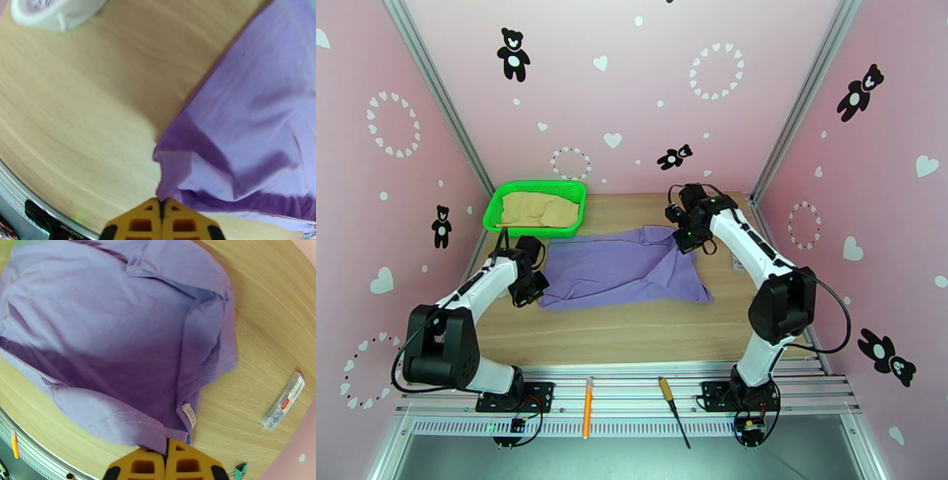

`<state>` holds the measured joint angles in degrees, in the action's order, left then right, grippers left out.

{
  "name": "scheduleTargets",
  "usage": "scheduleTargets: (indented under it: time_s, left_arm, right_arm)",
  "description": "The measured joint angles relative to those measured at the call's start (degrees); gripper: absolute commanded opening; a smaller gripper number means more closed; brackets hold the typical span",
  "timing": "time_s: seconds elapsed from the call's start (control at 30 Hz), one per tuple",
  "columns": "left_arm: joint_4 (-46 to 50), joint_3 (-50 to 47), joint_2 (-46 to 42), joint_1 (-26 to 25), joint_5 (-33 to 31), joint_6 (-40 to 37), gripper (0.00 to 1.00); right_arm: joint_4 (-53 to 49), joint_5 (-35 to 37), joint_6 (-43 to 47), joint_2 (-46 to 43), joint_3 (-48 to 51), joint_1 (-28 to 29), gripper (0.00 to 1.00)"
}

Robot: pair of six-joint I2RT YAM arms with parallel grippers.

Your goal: Fold and stack the mixed laundry pile

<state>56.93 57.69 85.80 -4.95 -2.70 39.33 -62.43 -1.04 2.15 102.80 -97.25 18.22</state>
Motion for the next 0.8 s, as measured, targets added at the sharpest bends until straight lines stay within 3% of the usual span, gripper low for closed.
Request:
scheduleTargets:
  time_s: [0.4,0.47,0.67,0.73,0.8]
  left_arm:
    - [1.01,3.63,6.47,3.37,2.10,-2.12,0.00]
    - [0.98,5.44,8.57,3.37,2.49,-2.34,0.05]
    - [0.98,11.52,14.45,3.39,2.91,-3.63,0.34]
    - [1.09,13.14,15.54,3.37,2.82,-3.72,0.49]
    - [1.20,14.75,16.50,3.37,2.40,-4.04,0.71]
  right_arm:
    - [1.70,-1.99,0.00,5.57,-5.57,-4.85,0.00]
    - [1.88,-2.40,0.02,7.23,-7.10,-5.11,0.00]
    - [2.29,-3.52,0.37,13.49,-10.01,-5.22,0.00]
    - [2.49,-3.63,0.39,15.19,-10.14,-5.20,0.00]
    - [2.73,-3.54,0.31,16.50,-10.12,-5.22,0.00]
